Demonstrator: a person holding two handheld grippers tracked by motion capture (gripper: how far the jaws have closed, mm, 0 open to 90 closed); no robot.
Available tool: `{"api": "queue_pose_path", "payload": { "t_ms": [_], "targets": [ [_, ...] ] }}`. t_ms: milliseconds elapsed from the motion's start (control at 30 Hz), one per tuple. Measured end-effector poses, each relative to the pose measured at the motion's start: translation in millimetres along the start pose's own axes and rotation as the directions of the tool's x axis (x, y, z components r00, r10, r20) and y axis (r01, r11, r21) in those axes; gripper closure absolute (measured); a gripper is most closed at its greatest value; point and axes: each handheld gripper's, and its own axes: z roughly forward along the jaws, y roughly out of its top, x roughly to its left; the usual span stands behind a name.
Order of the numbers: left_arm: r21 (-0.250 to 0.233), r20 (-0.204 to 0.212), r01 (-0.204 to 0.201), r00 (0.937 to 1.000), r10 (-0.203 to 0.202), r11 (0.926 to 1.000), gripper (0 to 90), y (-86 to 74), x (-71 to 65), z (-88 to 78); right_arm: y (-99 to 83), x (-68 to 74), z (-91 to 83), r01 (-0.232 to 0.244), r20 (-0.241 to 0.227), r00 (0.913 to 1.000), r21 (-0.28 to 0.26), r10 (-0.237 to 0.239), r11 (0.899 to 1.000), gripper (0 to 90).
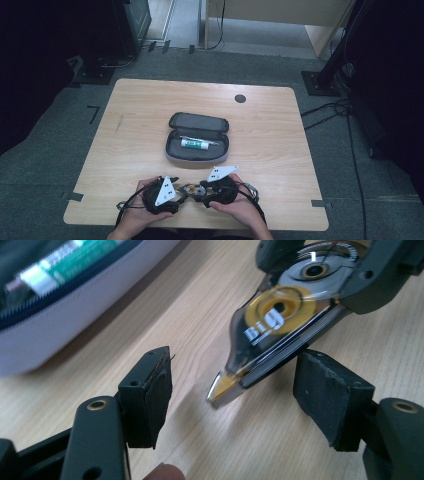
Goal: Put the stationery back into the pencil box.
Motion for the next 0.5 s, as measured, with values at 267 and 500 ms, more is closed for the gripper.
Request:
{"api": "queue_pose_path", "payload": {
  "t_ms": [267, 500],
  "targets": [
    [-0.051, -0.126, -0.156, 0.9808, 0.149, 0.9864, 48.7, -1.3, -15.0, -1.4, 4.0, 2.2, -4.7, -0.020, -0.028, 0.9994, -0.012, 0.020, 1.000, 41.7],
    [-0.057, -0.138, -0.193, 0.9732, 0.184, 0.9796, 56.2, -2.0, -16.8, -2.5, 6.6, 3.6, -5.6, -0.042, -0.045, 0.9981, -0.018, 0.041, 0.999, 41.7]
  ]
}}
